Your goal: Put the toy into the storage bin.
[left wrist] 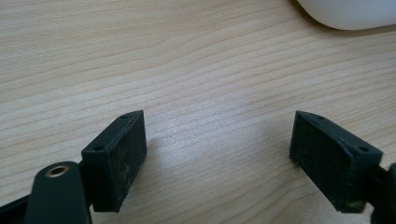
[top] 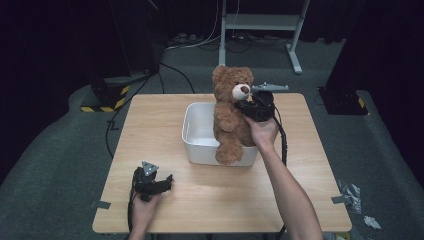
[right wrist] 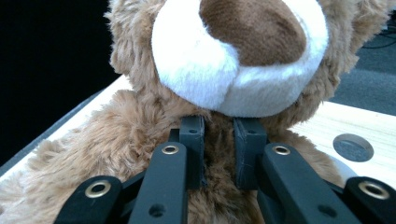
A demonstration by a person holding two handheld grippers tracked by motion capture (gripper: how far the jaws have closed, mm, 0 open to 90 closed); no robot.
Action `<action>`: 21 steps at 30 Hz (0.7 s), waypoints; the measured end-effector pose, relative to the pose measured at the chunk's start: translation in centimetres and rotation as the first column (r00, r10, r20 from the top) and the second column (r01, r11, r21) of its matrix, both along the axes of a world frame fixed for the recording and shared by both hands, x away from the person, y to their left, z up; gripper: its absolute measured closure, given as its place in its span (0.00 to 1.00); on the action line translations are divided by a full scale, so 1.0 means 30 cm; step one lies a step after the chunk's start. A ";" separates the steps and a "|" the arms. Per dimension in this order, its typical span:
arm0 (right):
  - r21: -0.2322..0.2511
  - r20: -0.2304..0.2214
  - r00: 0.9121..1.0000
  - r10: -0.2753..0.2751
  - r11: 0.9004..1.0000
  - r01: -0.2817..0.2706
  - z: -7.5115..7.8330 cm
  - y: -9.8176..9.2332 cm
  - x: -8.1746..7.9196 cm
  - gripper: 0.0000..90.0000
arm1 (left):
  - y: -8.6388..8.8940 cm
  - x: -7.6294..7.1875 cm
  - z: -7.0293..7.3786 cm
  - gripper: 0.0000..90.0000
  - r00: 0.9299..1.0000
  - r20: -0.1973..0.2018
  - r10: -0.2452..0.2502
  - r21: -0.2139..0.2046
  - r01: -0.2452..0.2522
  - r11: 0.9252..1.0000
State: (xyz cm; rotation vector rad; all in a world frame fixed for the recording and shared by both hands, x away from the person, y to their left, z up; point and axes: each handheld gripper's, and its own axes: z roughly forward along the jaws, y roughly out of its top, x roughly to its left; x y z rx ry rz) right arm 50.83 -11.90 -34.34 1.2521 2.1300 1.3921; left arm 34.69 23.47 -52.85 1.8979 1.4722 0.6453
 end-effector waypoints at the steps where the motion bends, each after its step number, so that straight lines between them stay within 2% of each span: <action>1: -0.010 0.000 1.000 0.001 1.000 -0.001 -0.001 0.002 0.001 0.86 | 0.000 0.000 0.000 0.21 1.000 -0.001 0.000 0.001 0.000 1.000; 9: -0.037 -0.023 1.000 -0.002 0.999 0.001 -0.015 0.010 0.014 0.86 | 0.000 0.000 0.000 0.21 1.000 0.000 -0.001 0.001 0.001 1.000; 15: -0.052 -0.057 0.998 -0.006 0.999 0.003 -0.025 0.015 0.026 0.87 | 0.000 0.000 0.000 0.21 1.000 0.000 -0.001 0.001 0.001 1.000; 21: -0.048 -0.051 0.999 -0.005 0.999 0.003 -0.023 0.011 0.026 0.88 | 0.000 0.000 0.000 0.21 1.000 0.000 -0.001 0.001 0.001 1.000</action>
